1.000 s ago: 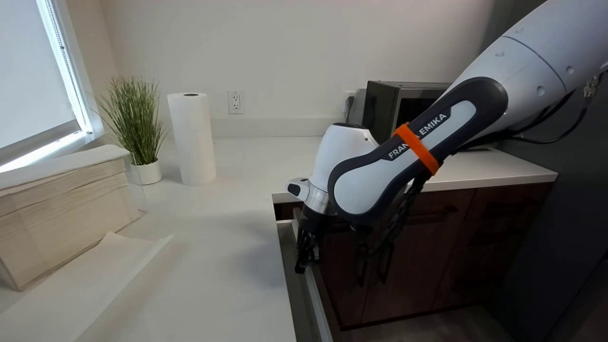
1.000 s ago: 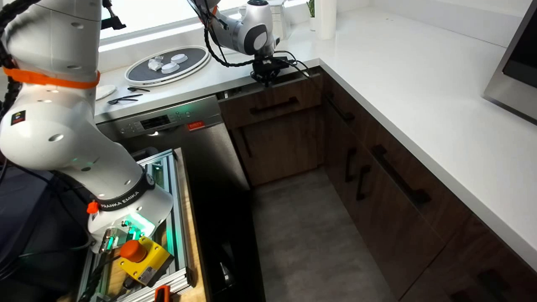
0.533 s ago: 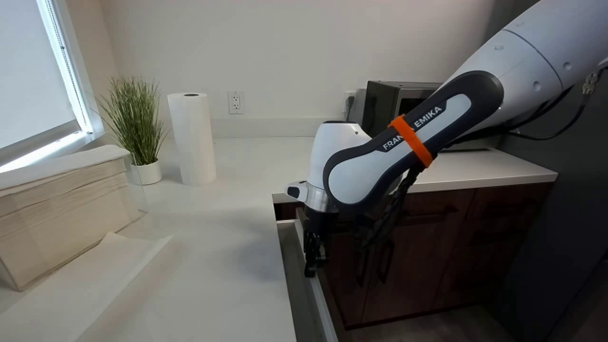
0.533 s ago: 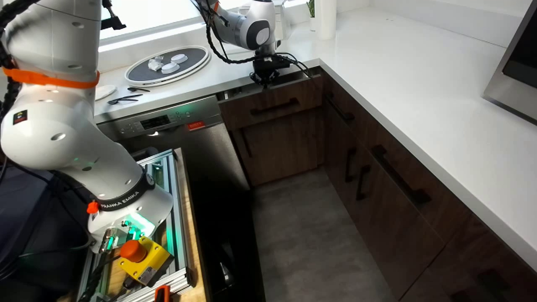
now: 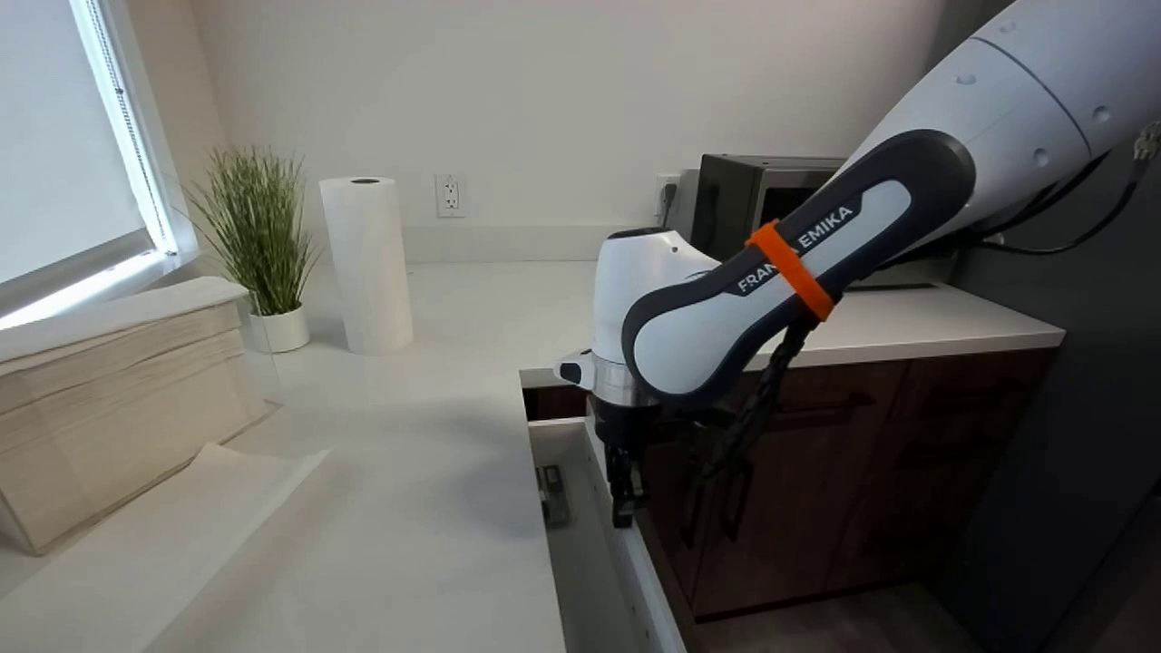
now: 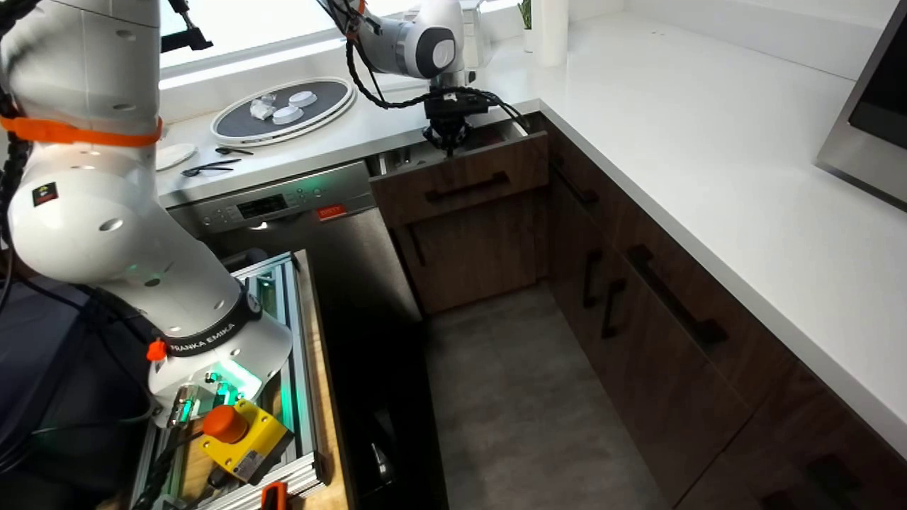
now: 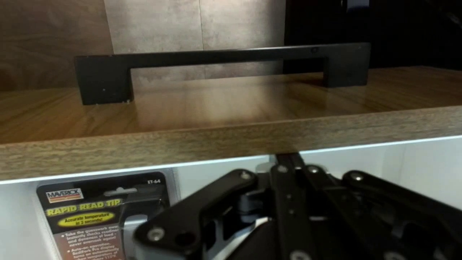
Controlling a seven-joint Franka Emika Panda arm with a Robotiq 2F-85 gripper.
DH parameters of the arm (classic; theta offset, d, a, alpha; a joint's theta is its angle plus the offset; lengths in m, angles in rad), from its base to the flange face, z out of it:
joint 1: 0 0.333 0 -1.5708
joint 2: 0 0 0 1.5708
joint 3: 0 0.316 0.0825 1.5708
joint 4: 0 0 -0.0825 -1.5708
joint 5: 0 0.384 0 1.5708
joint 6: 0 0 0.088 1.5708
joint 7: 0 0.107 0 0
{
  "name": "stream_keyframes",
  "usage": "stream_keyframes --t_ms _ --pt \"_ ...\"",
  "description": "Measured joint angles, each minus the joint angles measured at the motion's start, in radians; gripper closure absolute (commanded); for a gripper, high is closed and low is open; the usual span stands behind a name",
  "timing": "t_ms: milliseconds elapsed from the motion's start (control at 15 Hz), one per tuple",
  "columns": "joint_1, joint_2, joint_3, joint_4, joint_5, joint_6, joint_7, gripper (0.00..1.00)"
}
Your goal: Open the drawer
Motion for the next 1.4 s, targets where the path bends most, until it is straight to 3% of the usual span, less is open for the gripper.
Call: stream_keyframes --t_ms 400,1400 --pt "0.06 -0.071 -0.076 -0.093 -0.124 -0.008 0.221 1.0" --pt "0.056 -0.327 -0.082 -0.464 -0.156 -0.053 0.44 1.0"
